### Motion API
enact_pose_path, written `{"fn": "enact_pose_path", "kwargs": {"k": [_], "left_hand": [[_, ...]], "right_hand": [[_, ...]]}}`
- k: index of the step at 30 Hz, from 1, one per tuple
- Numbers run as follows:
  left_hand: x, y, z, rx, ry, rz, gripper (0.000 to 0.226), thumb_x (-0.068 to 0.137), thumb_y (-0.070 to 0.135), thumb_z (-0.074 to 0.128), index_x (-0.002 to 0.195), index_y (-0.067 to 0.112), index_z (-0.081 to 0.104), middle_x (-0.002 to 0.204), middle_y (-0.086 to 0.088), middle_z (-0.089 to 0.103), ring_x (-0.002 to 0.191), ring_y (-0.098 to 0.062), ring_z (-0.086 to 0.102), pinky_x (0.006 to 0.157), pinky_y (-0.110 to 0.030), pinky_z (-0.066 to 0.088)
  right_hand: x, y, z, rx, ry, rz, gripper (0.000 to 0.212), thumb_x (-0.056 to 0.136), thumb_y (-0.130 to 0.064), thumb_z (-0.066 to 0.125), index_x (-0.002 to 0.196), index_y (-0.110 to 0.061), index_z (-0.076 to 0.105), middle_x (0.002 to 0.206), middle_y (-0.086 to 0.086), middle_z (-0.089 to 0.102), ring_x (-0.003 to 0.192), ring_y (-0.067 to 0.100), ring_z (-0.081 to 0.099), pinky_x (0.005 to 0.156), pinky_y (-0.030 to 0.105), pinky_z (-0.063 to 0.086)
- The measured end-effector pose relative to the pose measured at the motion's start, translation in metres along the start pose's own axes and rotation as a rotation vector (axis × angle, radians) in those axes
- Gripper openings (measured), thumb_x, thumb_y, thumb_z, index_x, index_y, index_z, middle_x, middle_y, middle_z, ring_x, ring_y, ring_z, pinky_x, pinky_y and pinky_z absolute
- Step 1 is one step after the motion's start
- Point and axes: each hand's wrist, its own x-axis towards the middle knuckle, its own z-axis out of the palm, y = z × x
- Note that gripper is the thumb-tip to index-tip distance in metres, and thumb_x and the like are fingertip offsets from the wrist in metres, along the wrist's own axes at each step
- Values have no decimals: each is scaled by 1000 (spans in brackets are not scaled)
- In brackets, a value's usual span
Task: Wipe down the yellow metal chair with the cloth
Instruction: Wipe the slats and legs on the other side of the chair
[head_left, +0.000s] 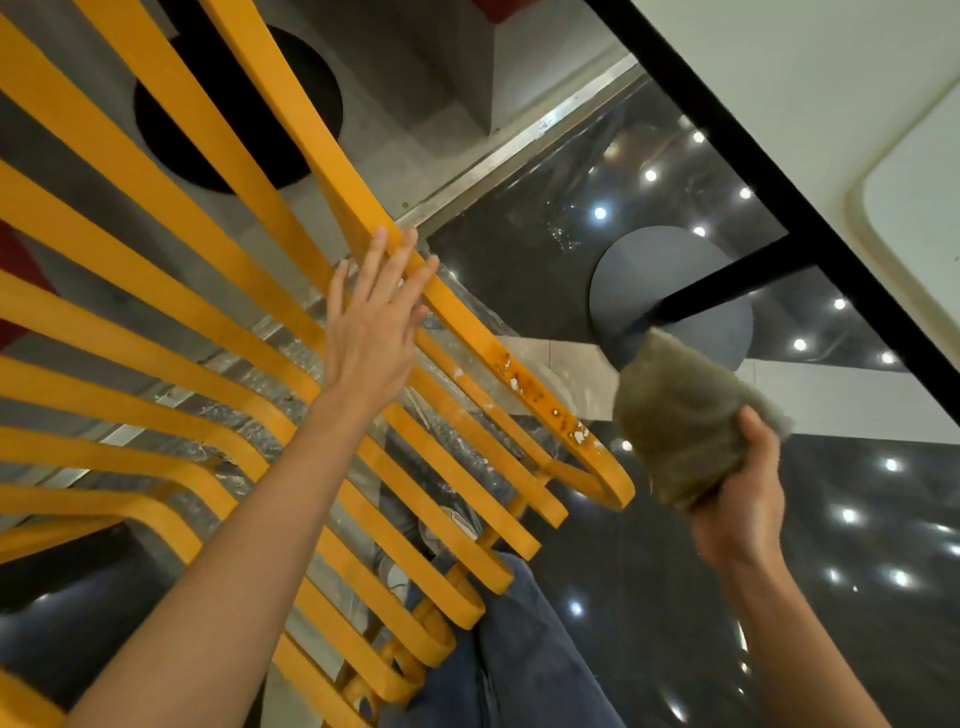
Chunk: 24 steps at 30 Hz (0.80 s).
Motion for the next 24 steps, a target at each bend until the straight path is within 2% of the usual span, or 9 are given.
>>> {"fn": "enact_pose_path", "kwargs": {"k": [3, 5, 7, 9, 13, 15, 17, 22, 24], "left_hand": [[-2, -9, 0, 90, -29, 15, 53, 102, 25, 45, 151, 36, 30, 163, 8, 13, 152, -16, 0, 120, -52, 4], [-1, -10, -1, 95, -5, 18, 51, 102, 27, 45, 150, 37, 32, 162, 8, 17, 152, -17, 4, 120, -52, 7], [0, -8, 1, 80, 29, 13, 47, 101, 31, 47, 147, 35, 38, 161, 7, 24, 151, -19, 10, 118, -51, 13], [2, -5, 6, 72, 68, -9, 44, 98, 40, 48, 142, 32, 48, 157, 5, 33, 150, -21, 17, 115, -49, 20], [6, 5, 15, 79, 104, -71, 40, 92, 41, 57, 130, 30, 56, 153, 3, 40, 149, -25, 19, 110, -50, 25], [6, 6, 19, 81, 104, -87, 39, 91, 35, 59, 130, 31, 55, 154, 3, 37, 150, -26, 15, 111, -52, 24], [7, 5, 20, 79, 106, -87, 41, 89, 32, 61, 130, 31, 55, 154, 2, 37, 150, -26, 13, 111, -53, 24], [12, 7, 17, 102, 105, -70, 39, 88, 35, 63, 126, 34, 56, 150, 4, 41, 149, -27, 17, 105, -54, 27], [12, 7, 16, 107, 100, -78, 38, 88, 37, 63, 125, 35, 56, 149, 5, 42, 148, -26, 17, 103, -54, 28]], "right_hand": [[-8, 43, -30, -199, -16, -105, 31, 103, -28, 38, 113, -23, 67, 109, -8, 74, 115, 15, 59, 97, 20, 49], [-13, 71, -29, -335, -98, -98, 45, 95, -43, 37, 129, -22, 57, 136, 4, 60, 122, 10, 55, 106, 19, 41], [-14, 96, -17, -439, -158, -134, 51, 92, -60, 38, 135, -37, 51, 149, -9, 47, 134, 7, 46, 115, 31, 35], [-9, 115, 0, -520, -83, -230, 51, 93, -66, 38, 139, -47, 47, 143, -29, 42, 139, 12, 38, 115, 48, 32], [-6, 124, 22, -713, 111, -350, 59, 93, -59, 28, 143, -34, 45, 142, -8, 45, 133, 17, 33, 116, 50, 20], [-7, 123, 26, -766, 110, -386, 56, 94, -58, 27, 143, -37, 43, 140, -5, 47, 132, 16, 34, 120, 49, 12], [-5, 121, 34, -864, 80, -410, 53, 95, -59, 24, 142, -42, 39, 139, -7, 47, 132, 15, 34, 119, 38, 4], [-1, 104, 91, -1008, 42, -383, 58, 100, -53, 22, 143, -22, 45, 141, 3, 50, 135, 22, 36, 117, 45, 11], [3, 101, 118, -1098, -14, -422, 65, 97, -57, 13, 149, -25, 37, 145, 0, 47, 136, 21, 36, 116, 45, 12]]}}
